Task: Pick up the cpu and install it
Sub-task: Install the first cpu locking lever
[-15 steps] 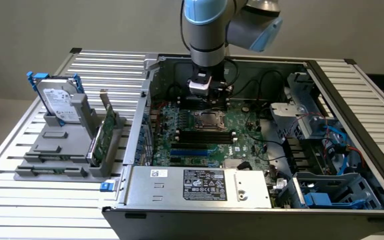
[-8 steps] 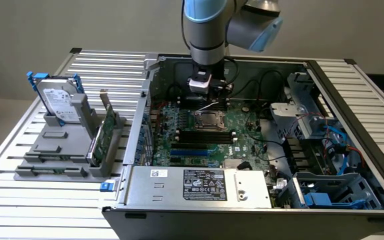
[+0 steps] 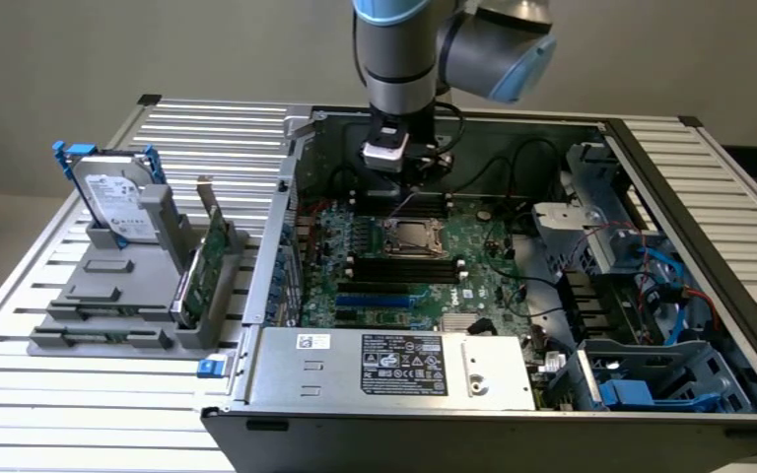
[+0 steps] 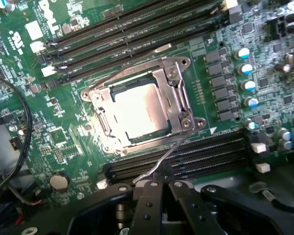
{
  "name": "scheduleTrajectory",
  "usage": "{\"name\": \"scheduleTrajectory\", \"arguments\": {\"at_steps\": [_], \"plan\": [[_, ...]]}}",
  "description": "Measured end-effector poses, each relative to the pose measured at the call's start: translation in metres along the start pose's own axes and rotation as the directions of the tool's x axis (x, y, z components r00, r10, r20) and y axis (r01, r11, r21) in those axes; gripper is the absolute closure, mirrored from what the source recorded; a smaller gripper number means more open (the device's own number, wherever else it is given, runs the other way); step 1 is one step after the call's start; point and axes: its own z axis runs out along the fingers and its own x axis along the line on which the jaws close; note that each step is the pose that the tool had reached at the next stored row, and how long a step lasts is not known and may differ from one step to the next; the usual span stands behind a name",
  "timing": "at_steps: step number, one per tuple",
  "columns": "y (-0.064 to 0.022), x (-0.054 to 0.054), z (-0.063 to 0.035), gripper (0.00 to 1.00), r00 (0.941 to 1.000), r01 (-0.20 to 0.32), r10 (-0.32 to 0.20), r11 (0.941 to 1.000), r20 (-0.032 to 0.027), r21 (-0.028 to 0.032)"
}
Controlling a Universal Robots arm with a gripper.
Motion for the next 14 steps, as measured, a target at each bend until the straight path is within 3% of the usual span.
{"name": "scheduleTrajectory", "arguments": {"at_steps": [4, 7, 14], "plan": [[0.003, -0.01, -0.0027, 0.89, 0.9999, -0.004, 0.004, 1.0, 0.0161, 0.0068], [0.0039, -0.013, -0.0042, 0.89, 0.9998, -0.001, 0.0, 1.0, 0.0178, 0.0075], [0.0042, -0.014, -0.0044, 0.89, 0.9936, 0.106, -0.107, 0.9942, 0.038, 0.0171]]}}
